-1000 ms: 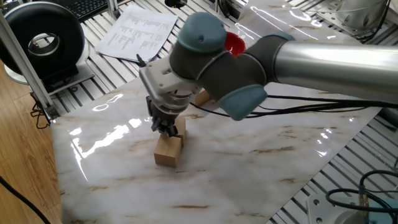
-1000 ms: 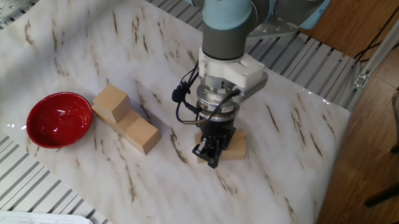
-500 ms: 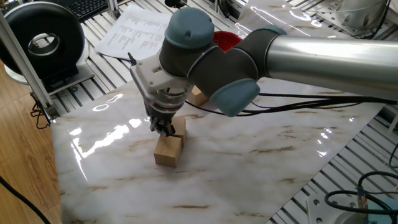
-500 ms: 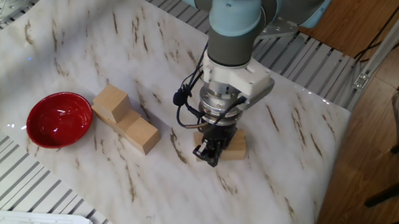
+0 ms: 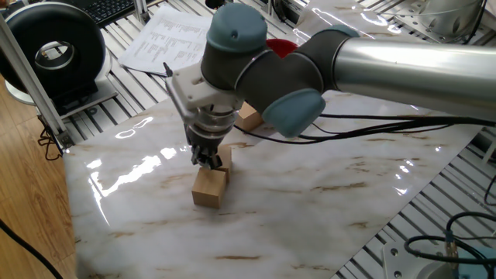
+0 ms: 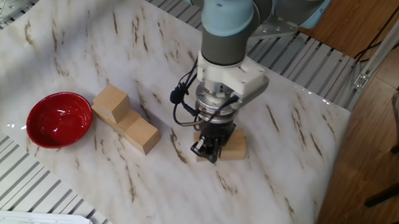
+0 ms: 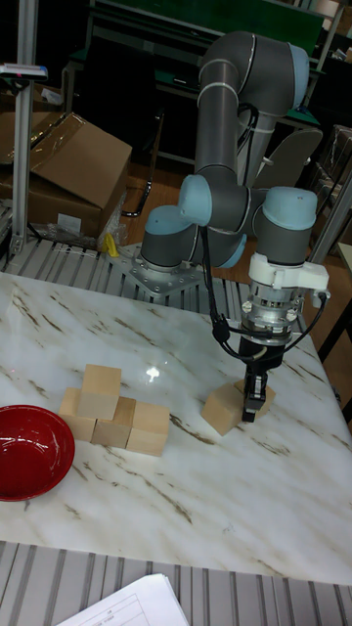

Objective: Stack the blocks into a pyramid shape

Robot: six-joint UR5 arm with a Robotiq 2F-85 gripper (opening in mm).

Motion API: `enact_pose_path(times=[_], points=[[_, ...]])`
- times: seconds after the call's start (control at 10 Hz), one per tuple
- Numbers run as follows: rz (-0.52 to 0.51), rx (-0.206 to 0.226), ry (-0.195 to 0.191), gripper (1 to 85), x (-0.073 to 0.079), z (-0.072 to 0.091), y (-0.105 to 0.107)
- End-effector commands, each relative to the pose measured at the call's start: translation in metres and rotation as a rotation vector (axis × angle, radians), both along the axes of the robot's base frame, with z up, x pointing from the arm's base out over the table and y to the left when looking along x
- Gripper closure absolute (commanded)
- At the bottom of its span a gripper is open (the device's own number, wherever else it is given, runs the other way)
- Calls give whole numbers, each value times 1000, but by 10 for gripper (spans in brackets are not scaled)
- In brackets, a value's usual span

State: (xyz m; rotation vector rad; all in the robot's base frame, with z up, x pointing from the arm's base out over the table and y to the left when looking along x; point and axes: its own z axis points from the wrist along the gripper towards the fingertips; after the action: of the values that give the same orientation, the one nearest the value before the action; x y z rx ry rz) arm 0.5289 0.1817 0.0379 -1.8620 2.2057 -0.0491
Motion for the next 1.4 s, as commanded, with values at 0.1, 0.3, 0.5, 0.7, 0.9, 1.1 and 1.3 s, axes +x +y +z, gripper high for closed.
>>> enact_pose_path(times=[0.1,0.3,0.5,0.7,0.9,1.1,1.3], points=[[-3,15,38,847,-12,10,-9],[24,-4,34,847,-13,11,-20],[30,2,33,847,-15,9,-25],[24,17,29,847,-10,5,-19],[38,0,24,847,-1,6,-11],[33,14,20,847,1,4,-10],[28,30,-1,847,7,-5,-11]])
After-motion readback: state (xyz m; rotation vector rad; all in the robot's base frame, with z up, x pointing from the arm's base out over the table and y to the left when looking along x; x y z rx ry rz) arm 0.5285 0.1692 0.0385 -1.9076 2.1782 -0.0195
